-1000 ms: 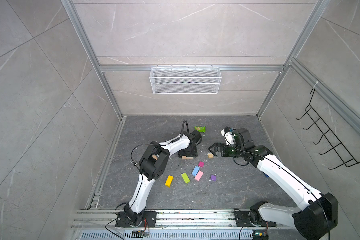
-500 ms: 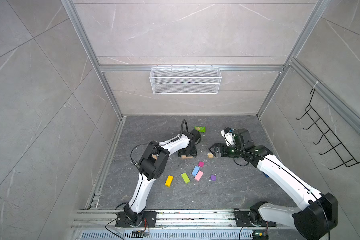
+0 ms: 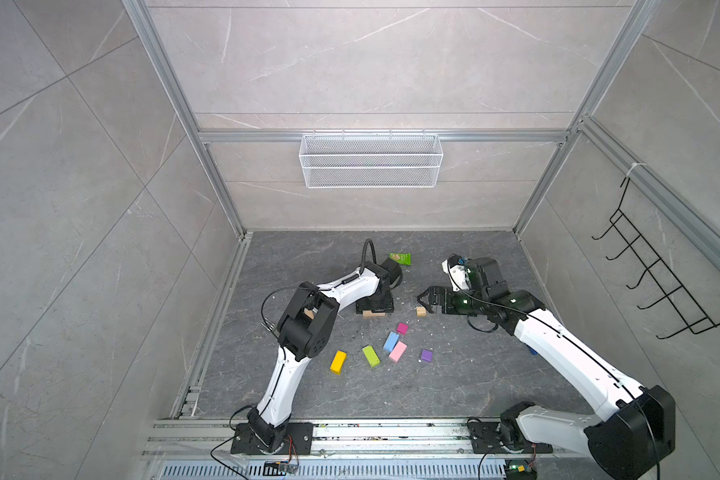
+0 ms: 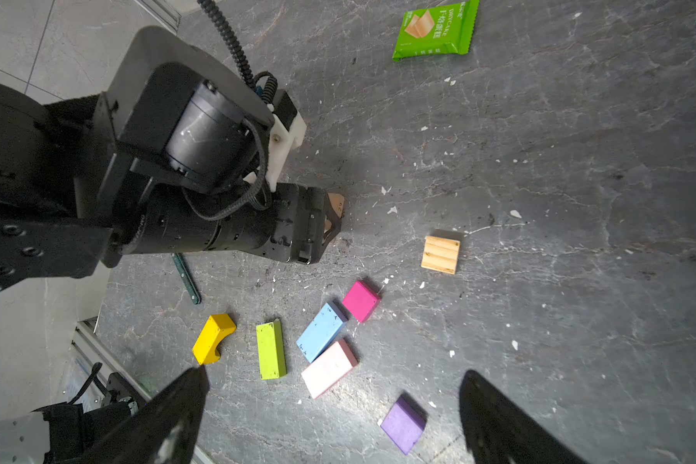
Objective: Build the wood block tower
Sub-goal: 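Lower the held bar onto the wood bar below with the left gripper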
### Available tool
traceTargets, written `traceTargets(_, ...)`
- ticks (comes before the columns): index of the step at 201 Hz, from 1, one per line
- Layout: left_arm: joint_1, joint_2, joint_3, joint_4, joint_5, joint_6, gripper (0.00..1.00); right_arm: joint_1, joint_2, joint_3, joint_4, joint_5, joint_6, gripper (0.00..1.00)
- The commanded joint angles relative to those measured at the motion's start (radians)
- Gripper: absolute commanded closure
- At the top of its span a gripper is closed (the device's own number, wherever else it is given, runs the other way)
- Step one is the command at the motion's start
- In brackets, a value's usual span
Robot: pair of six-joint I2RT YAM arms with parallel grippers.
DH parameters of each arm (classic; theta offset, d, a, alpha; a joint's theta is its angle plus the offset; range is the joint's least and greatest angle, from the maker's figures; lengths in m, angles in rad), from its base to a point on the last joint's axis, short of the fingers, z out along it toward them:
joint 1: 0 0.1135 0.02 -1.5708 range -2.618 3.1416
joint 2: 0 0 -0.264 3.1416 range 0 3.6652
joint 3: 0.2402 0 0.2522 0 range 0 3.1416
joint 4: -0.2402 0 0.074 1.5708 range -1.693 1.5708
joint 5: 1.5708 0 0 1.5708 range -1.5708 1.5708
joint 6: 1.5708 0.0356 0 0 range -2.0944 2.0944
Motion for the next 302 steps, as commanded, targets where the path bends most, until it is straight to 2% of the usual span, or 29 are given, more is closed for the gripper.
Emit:
traceTargets(1, 0.013, 0.031, 0.023, 0.007, -0.018, -0.010, 0.34, 0.002, -0.012, -0.001, -0.022, 0.013, -0.019, 0.01)
traceTargets(91, 0.014, 0.047, 0.039, 0.000, -0.017, -0.006, 0.33, 0.003, -0.006, 0.001, -0.022, 0.014, -0.019, 0.01)
traceTargets(164, 0.014, 0.037, 0.025, -0.001, -0.009, -0.014, 0.11, 0.002, -0.002, 0.004, -0.021, 0.011, -0.019, 0.01)
traceTargets(216, 0.015, 0.035, 0.030, 0.003, -0.005, -0.016, 0.02, 0.004, 0.001, 0.004, -0.018, 0.008, -0.018, 0.01)
traceTargets(277, 0.023, 0.055, 0.052, 0.005, 0.006, -0.024, 0.00, 0.003, 0.000, 0.005, -0.024, 0.010, -0.022, 0.01)
traceTargets(302, 0.026, 0.059, 0.057, 0.005, 0.004, -0.026, 0.04, 0.003, 0.000, 0.006, -0.026, 0.011, -0.024, 0.01)
